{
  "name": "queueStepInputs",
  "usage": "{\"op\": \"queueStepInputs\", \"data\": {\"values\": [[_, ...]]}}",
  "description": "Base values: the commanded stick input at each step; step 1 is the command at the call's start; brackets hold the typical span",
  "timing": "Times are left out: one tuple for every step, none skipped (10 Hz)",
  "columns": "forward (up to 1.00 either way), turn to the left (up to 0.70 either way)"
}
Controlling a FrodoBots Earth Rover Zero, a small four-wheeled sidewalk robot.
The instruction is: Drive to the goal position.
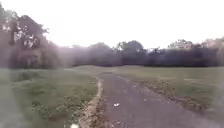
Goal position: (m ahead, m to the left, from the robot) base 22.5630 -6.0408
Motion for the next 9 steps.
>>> {"op": "queueStepInputs", "data": {"values": [[0.85, -0.31], [0.85, -0.10], [0.85, 0.00], [0.85, 0.00], [0.85, 0.00], [0.85, 0.00], [0.85, 0.00], [0.85, 0.00], [0.85, 0.00]]}}
